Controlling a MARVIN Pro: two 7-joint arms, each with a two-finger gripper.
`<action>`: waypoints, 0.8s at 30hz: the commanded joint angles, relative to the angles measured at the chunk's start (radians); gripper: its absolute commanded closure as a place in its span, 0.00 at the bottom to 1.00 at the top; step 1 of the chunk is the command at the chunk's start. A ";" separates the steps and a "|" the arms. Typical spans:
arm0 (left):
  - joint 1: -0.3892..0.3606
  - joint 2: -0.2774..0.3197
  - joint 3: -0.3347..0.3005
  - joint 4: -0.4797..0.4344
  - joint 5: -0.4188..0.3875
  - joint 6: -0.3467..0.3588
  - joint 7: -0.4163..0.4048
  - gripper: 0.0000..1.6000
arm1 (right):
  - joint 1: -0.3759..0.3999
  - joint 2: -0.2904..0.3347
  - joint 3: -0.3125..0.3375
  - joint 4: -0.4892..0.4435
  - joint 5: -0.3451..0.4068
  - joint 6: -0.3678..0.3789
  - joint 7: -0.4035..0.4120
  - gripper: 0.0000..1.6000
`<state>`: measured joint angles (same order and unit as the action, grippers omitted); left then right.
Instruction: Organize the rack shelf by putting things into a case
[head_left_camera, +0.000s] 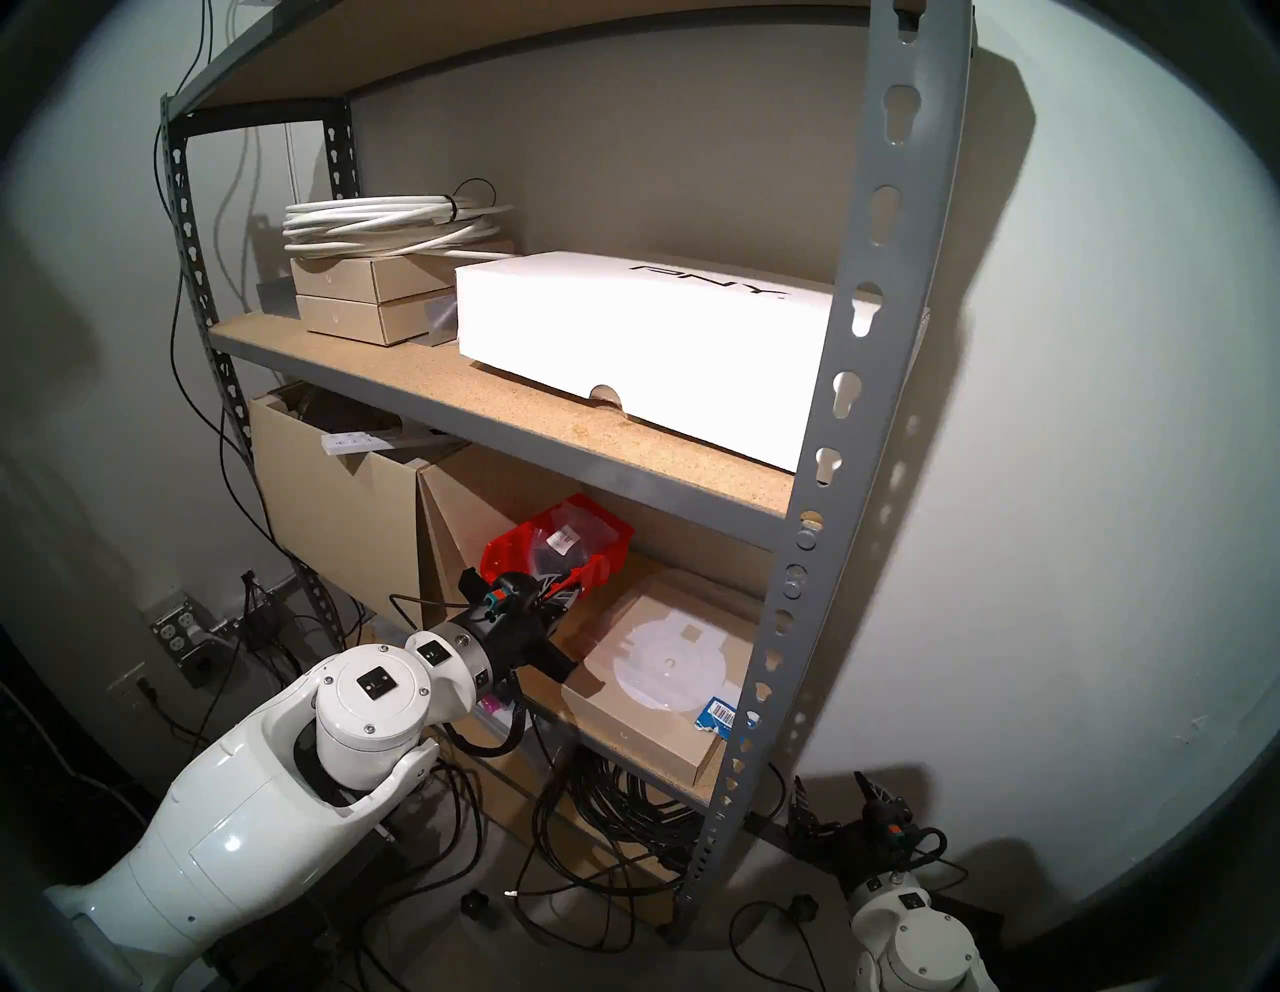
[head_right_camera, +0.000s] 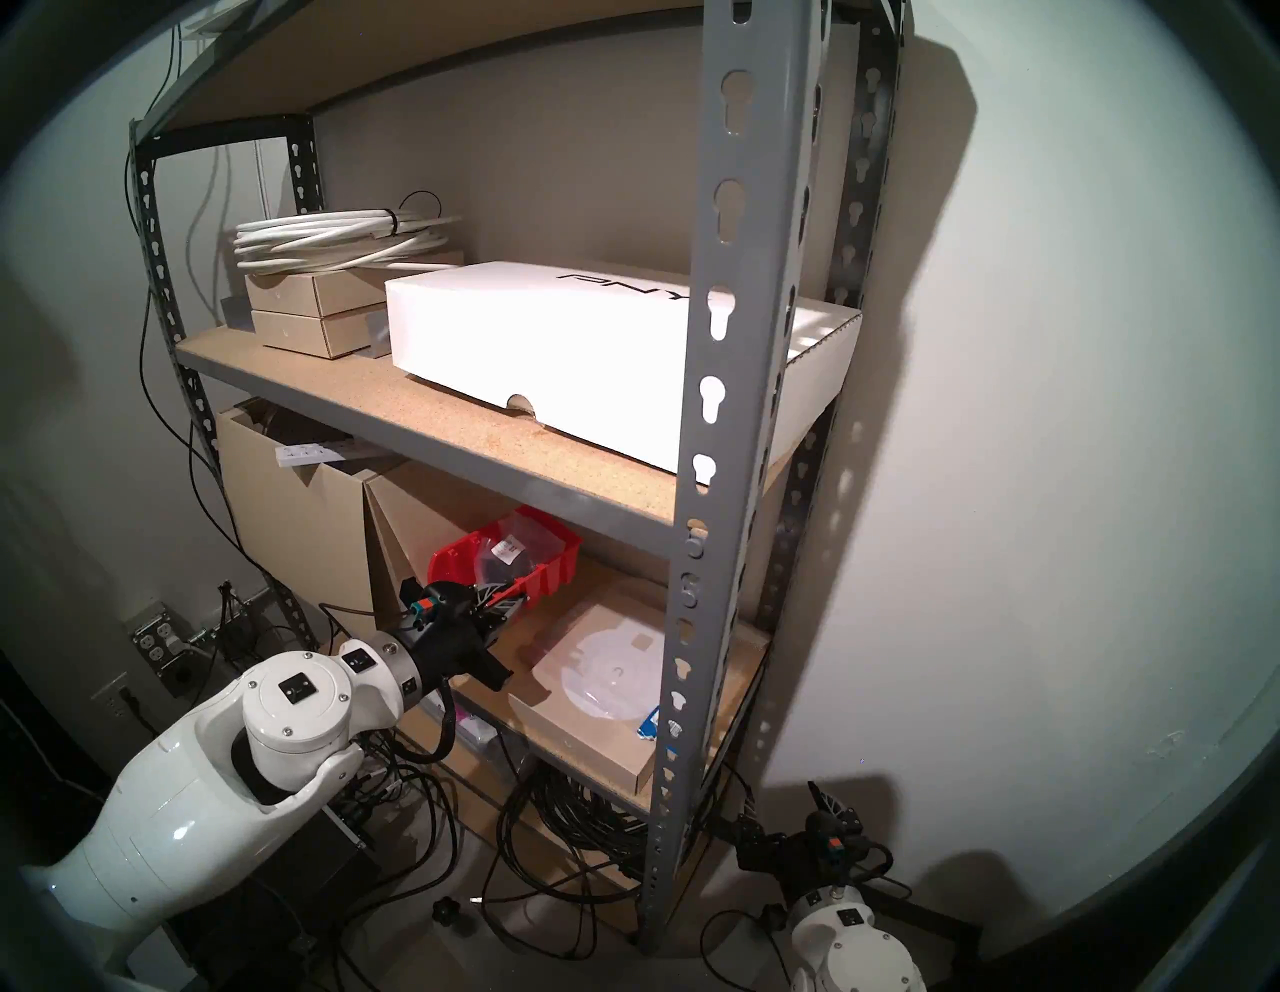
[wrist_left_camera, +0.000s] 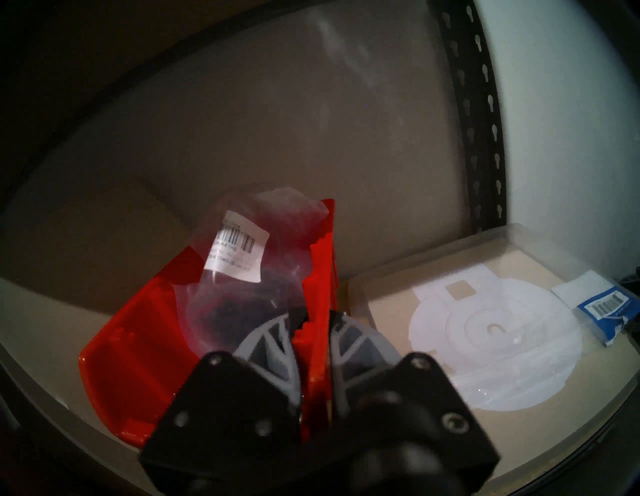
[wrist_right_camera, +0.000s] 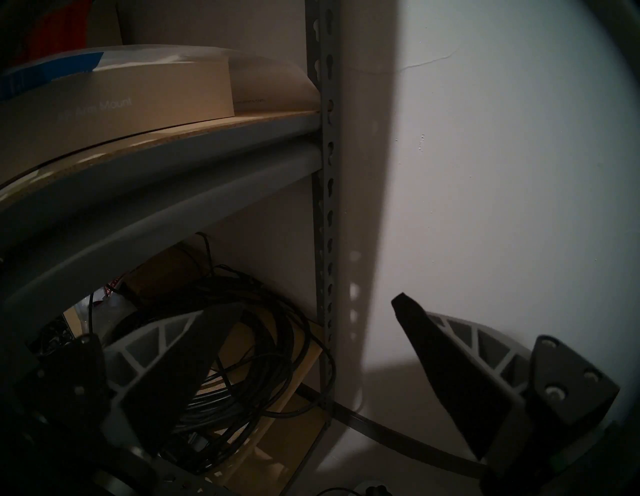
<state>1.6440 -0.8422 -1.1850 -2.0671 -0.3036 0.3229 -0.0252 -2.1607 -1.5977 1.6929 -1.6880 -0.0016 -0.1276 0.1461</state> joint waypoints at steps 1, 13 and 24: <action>-0.001 -0.027 0.007 -0.085 -0.015 0.026 0.013 1.00 | 0.001 0.000 0.000 -0.017 0.000 -0.002 0.000 0.00; 0.004 -0.058 0.051 -0.125 -0.022 0.051 0.041 1.00 | 0.001 0.000 0.000 -0.017 0.000 -0.002 0.000 0.00; -0.001 -0.099 0.124 -0.121 -0.002 0.054 0.074 1.00 | 0.001 0.000 0.000 -0.018 0.000 -0.002 0.000 0.00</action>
<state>1.6599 -0.8976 -1.0826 -2.1536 -0.3198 0.3859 0.0270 -2.1608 -1.5977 1.6929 -1.6881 -0.0016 -0.1276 0.1461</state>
